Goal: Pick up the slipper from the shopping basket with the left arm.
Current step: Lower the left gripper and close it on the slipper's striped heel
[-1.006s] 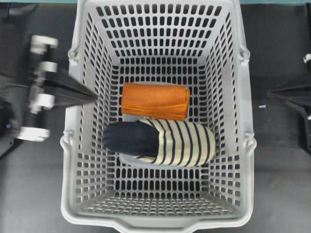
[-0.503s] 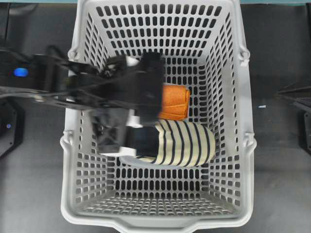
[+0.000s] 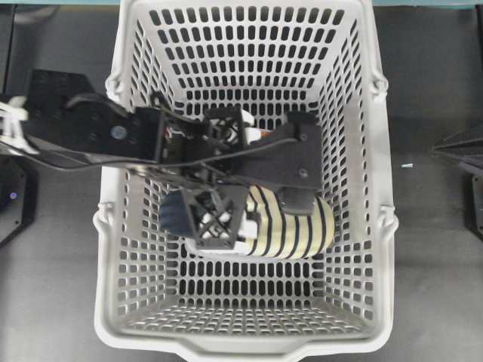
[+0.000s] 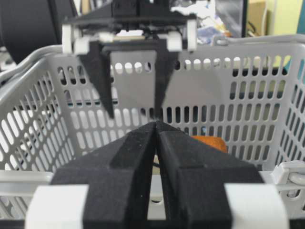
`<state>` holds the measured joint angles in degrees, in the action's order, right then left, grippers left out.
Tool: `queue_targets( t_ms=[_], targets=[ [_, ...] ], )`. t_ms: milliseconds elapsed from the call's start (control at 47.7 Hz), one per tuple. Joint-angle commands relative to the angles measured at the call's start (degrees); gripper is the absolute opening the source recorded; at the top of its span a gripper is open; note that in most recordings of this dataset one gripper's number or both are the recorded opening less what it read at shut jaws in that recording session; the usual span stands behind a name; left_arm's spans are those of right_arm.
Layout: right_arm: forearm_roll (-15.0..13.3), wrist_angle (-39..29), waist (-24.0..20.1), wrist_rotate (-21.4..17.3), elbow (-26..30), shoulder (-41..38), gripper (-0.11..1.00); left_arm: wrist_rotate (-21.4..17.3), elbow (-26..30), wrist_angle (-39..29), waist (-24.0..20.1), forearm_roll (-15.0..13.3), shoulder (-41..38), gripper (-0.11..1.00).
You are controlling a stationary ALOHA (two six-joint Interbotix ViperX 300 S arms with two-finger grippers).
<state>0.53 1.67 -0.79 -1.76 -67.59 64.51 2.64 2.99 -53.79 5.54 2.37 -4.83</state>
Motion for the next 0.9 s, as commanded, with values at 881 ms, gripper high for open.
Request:
queue_targets(
  t_ms=[881],
  targets=[
    [0.26, -4.57, -1.67, -0.18, 0.79, -0.09, -0.01, -1.05, -5.8, 8.79, -0.09, 0.18, -6.5, 0.57]
  ],
)
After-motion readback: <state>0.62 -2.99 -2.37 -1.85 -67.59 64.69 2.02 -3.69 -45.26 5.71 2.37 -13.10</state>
